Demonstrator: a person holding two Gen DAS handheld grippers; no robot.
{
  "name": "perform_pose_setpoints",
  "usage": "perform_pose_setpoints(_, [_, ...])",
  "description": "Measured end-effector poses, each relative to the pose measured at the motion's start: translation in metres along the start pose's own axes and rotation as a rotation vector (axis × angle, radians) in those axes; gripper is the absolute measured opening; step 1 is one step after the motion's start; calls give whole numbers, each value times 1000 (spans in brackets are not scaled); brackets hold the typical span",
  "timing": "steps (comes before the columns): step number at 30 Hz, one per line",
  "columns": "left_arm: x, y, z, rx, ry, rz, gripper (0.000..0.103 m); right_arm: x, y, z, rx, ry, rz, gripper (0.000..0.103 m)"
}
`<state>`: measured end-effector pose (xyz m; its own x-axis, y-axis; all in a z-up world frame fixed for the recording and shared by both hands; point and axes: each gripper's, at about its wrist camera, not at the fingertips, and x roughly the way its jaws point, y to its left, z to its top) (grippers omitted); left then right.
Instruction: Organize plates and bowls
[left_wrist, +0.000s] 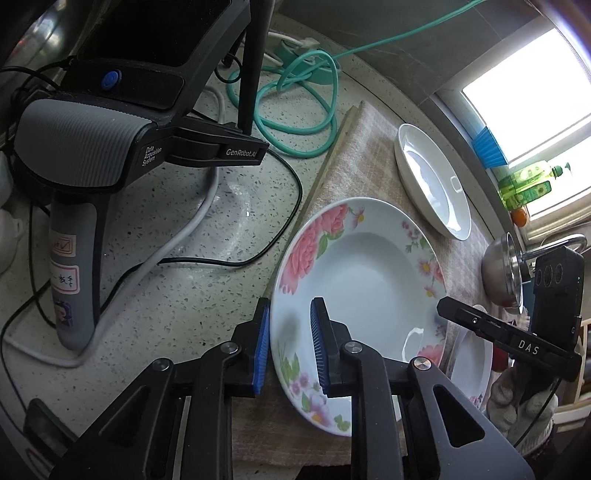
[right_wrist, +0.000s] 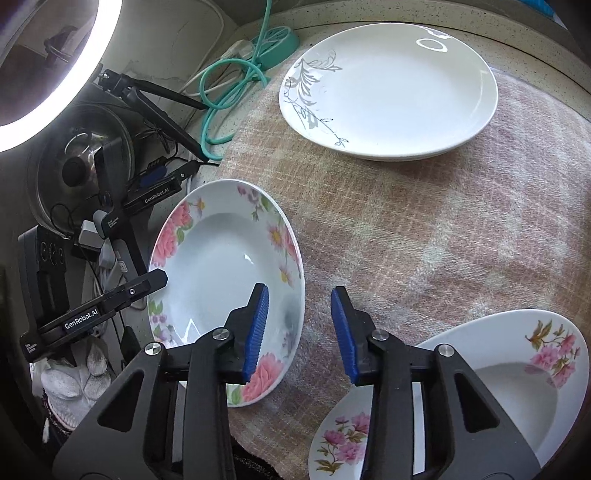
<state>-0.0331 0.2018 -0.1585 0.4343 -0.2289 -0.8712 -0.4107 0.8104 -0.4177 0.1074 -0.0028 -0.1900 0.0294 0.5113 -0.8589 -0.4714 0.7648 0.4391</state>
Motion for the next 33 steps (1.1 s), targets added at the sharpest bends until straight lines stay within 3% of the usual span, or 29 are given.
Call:
perform_pose_setpoints(4, [2, 2, 1, -4, 4, -1, 15, 4, -2, 1, 6, 11, 3, 18])
perform_pose_setpoints(7, [1, 3, 0, -1, 6, -5, 15, 5, 0, 1, -3, 16, 8, 14])
perform_pose_setpoints(20, [0, -2, 0, 16, 3, 4, 15, 1, 5, -3, -15, 4, -25, 14])
perform_pose_setpoints(33, [-23, -31, 0, 78, -43, -19, 15, -39, -4, -15, 8, -45, -5, 14])
